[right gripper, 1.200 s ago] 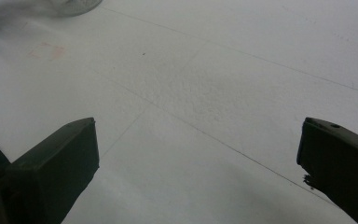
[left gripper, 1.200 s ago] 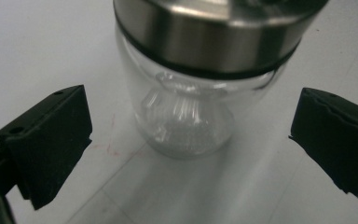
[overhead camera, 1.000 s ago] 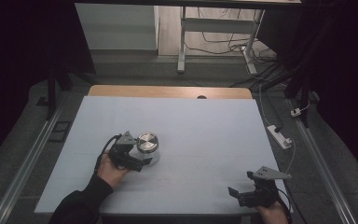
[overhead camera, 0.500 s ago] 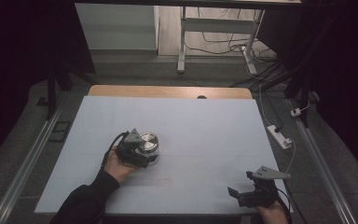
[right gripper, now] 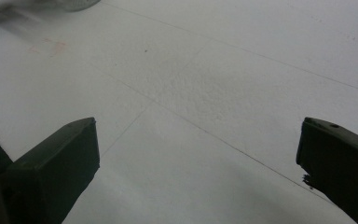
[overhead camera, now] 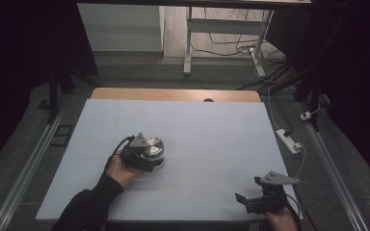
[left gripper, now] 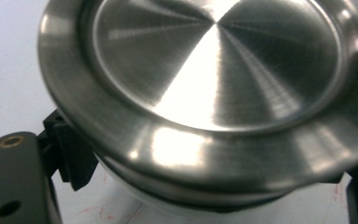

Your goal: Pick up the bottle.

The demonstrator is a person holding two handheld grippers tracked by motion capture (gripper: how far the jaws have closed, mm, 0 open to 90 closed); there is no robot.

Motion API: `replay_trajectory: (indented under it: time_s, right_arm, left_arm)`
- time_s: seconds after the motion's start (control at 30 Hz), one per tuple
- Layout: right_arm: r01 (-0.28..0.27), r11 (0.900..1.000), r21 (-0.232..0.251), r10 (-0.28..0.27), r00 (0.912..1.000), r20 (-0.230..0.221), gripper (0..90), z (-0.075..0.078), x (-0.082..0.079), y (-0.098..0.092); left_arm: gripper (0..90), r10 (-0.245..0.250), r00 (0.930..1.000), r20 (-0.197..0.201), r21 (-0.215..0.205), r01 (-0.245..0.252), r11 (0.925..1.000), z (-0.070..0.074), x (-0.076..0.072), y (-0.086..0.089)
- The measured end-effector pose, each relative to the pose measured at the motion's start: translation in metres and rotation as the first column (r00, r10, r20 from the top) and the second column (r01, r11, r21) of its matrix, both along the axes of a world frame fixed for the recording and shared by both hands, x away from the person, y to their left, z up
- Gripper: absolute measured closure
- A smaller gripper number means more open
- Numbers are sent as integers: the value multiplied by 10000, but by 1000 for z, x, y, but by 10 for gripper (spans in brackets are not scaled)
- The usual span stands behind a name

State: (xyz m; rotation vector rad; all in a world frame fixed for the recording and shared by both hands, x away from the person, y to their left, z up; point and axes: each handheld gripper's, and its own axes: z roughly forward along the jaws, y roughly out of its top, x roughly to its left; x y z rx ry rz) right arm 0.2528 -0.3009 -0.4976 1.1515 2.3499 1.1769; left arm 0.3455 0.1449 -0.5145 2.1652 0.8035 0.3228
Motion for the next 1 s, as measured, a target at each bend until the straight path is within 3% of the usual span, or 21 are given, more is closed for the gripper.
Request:
replay_trajectory:
  time_s: [0.37,0.47,0.67,0.8,1.0]
  right_arm:
    - [-42,10000,-4,42,10000,52,0,0,0,0]
    - [-31,10000,3,31,10000,42,0,0,0,0]
    - [-48,10000,-2,48,10000,50,0,0,0,0]
    - [-35,10000,8,35,10000,53,0,0,0,0]
    - [-17,10000,8,17,10000,53,0,0,0,0]
  left_arm:
    - [150,159,9999,-20,244,-158,9996,6,-2,-4]
    - [151,46,10000,-61,-38,-47,10000,12,-1,-3]
    - [151,-110,9999,36,-215,110,9997,22,-2,-3]
    - [151,-197,9997,156,-59,198,9998,29,-4,-5]
    - [151,-410,9990,179,-168,413,9990,40,-5,-7]
